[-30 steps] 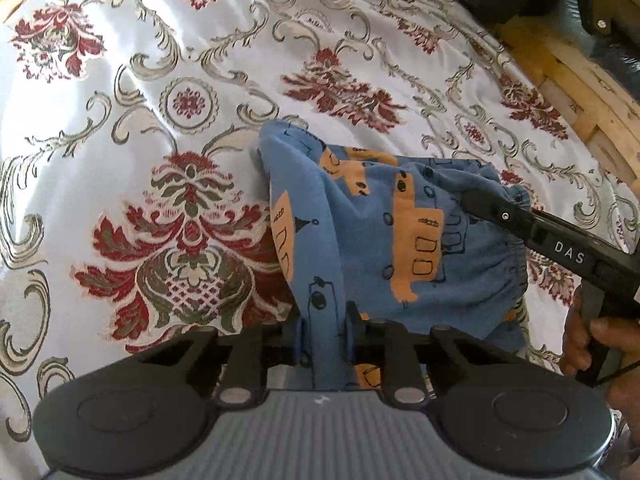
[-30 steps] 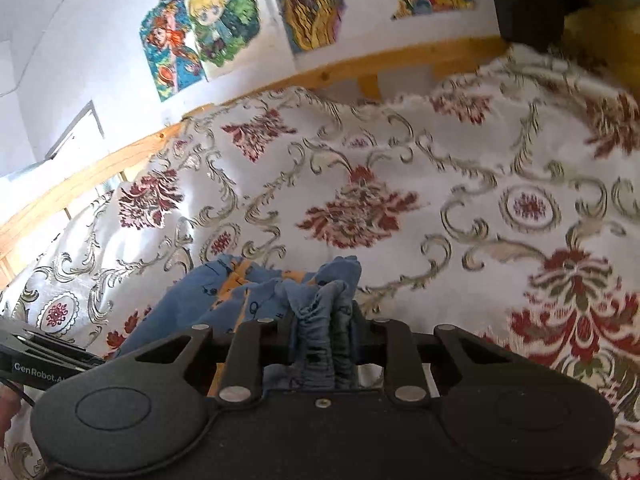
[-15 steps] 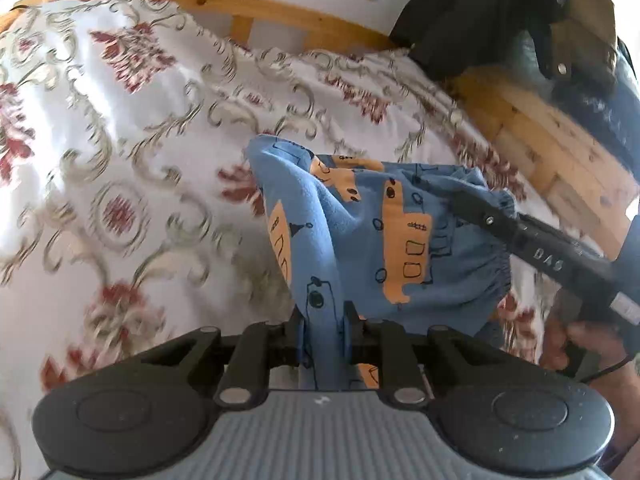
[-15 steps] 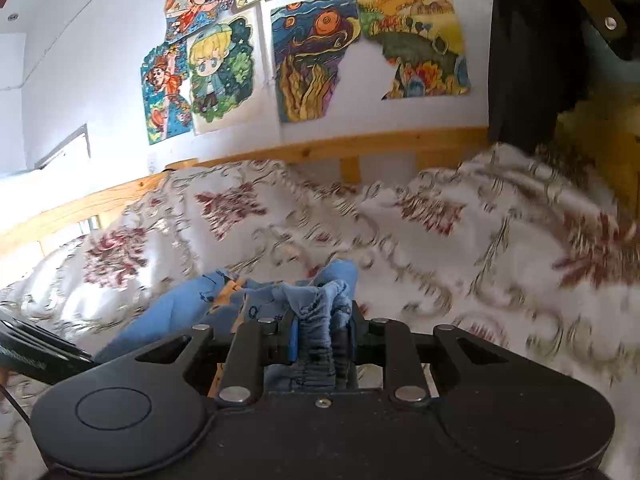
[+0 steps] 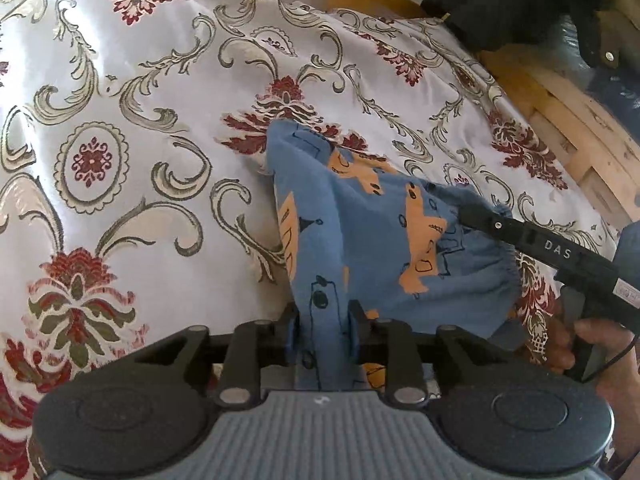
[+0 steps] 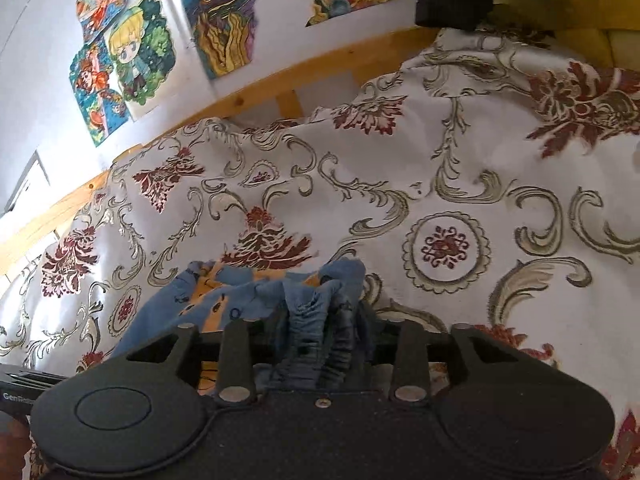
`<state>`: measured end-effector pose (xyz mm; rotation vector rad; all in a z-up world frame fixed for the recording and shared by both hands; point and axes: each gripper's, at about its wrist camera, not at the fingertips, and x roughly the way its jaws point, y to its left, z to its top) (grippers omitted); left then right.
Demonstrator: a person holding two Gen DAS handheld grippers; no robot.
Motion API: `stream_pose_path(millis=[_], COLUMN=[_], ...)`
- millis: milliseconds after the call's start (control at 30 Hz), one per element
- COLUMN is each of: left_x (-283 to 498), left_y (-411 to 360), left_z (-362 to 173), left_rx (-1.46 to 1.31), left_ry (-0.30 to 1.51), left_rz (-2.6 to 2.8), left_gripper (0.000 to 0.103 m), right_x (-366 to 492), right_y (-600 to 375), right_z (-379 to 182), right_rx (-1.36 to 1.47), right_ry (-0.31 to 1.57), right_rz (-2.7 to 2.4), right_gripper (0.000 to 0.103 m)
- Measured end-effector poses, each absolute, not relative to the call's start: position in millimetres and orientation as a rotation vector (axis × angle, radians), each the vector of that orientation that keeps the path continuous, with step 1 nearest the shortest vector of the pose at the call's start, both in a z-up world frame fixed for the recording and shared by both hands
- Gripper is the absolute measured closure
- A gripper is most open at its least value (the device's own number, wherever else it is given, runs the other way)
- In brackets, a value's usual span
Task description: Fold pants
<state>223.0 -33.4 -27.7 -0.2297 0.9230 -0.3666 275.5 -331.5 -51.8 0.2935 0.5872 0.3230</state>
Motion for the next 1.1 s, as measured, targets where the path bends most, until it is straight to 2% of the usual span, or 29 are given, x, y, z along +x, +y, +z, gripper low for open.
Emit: stream_pose_path(millis=[33,100,133,167,200,267,467,500,567,633,867,1100], left_x=[222.2,219.4,216.9,214.1,210.8,202.6,171.7,164.8,151.6,136.2,94.0,57.0], left_y=[-32.8,-30.0,-27.1,-25.7,-24.1,-19.1,-6.5,-6.7,-8.9,-13.0,-33.6,-42.1], left_z=[-26.7,-23.5,-22.3,-20.7,-18.8,-13.7,-1.0,2.6,10.3,19.3,47.6,57.9], left_rx=[-0.23,-0.23,-0.235,-0.244,-0.253,-0.261,-0.255,-0.25,-0.241,-0.22,-0.113,-0.095], left_ry=[0.923,0.915,0.91,0.904,0.897,0.871,0.83,0.817,0.783,0.736,0.65,0.604], left_rz=[-0.363,-0.345,-0.338,-0.331,-0.321,-0.294,-0.197,-0.184,-0.167,-0.165,-0.162,-0.124], left_gripper=[0.061,0.052,0.044,0.036,0.031,0.023,0.019,0.018,0.006,0.002,0.0,0.0], right_x=[275.2,273.4,271.4,268.4,265.0,255.9,214.6,205.6,186.6,169.8,117.2,64.2], right_y=[-333.2,-334.0,-334.4,-335.0,-336.9,-338.3,-336.1,-335.7,-333.1,-328.3,-308.7,-282.7], right_z=[-51.6,-47.8,-44.9,-41.0,-36.9,-27.8,-1.8,2.7,12.0,21.5,49.0,51.7], right_rx=[0.302,0.308,0.302,0.294,0.287,0.276,0.233,0.222,0.193,0.146,0.085,0.034], right_ry=[0.584,0.577,0.567,0.552,0.539,0.512,0.434,0.42,0.387,0.357,0.299,0.347], right_rz=[0.32,0.309,0.298,0.285,0.275,0.241,0.174,0.167,0.157,0.147,0.094,0.091], right_gripper=[0.06,0.047,0.037,0.031,0.028,0.016,0.003,0.002,0.001,0.001,0.001,0.001])
